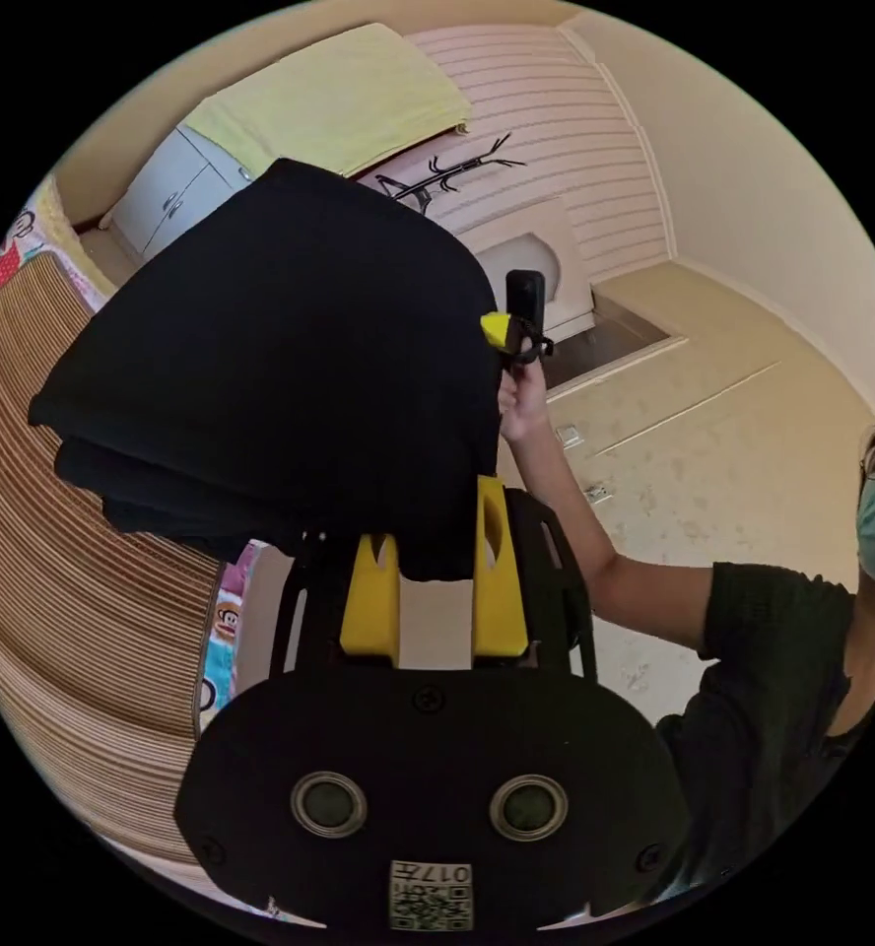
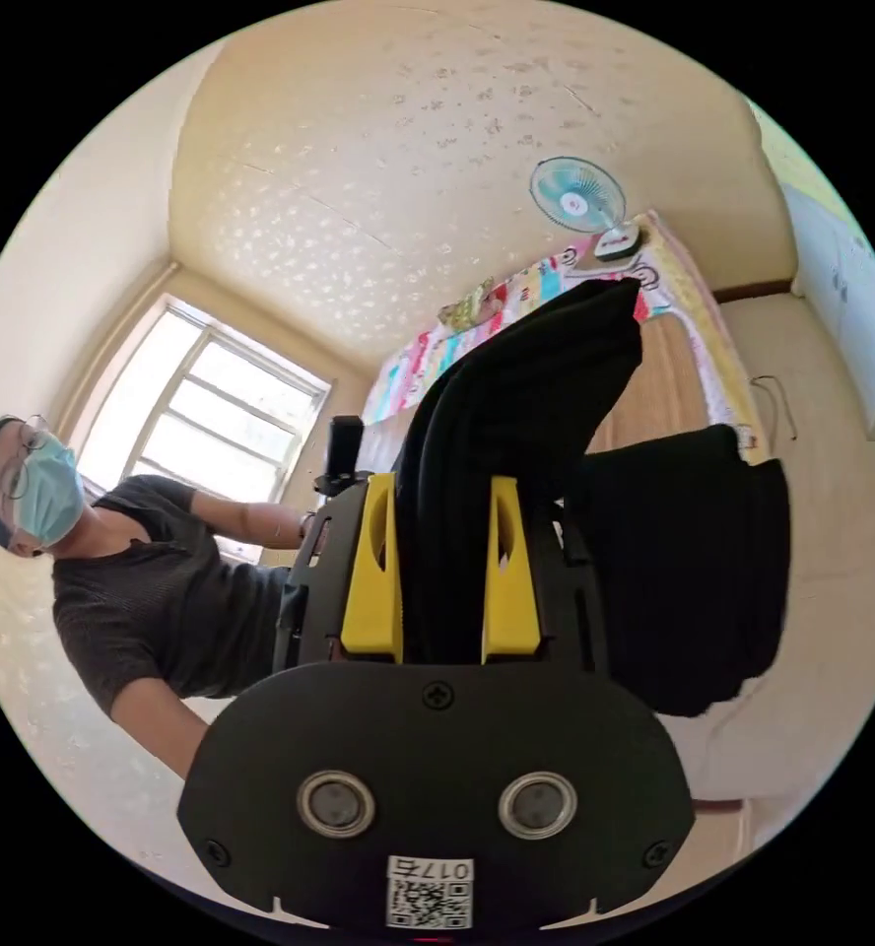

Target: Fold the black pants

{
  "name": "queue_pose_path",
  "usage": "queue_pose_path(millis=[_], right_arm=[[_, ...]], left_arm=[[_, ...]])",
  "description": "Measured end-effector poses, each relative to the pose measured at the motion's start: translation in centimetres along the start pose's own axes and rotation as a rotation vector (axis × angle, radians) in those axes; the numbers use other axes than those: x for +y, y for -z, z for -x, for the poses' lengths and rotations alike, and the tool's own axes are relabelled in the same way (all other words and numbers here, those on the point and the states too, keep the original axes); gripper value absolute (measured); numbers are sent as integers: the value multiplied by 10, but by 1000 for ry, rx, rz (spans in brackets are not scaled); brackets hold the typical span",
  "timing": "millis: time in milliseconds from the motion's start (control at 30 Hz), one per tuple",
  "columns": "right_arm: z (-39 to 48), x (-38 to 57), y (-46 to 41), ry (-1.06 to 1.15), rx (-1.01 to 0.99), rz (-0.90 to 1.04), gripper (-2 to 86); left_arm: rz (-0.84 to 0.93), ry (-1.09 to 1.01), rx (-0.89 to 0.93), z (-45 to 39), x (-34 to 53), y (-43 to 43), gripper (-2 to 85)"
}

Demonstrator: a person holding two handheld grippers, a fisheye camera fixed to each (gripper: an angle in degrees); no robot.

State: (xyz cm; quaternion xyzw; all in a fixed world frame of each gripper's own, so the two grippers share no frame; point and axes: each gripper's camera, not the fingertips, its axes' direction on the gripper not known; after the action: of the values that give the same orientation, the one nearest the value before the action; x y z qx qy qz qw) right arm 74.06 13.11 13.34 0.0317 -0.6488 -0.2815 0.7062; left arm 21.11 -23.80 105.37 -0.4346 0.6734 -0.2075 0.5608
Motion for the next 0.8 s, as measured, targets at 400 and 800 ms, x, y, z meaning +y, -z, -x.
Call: queue_pose_path(millis=[400,800], right_arm=[[-5,119,-139,-499,601,-158,6],[-4,142,-125,-685,512,-200,2]], left_arm=[[852,462,-423,160,250,-82,80],[79,1266,-416,134,558,217,65]])
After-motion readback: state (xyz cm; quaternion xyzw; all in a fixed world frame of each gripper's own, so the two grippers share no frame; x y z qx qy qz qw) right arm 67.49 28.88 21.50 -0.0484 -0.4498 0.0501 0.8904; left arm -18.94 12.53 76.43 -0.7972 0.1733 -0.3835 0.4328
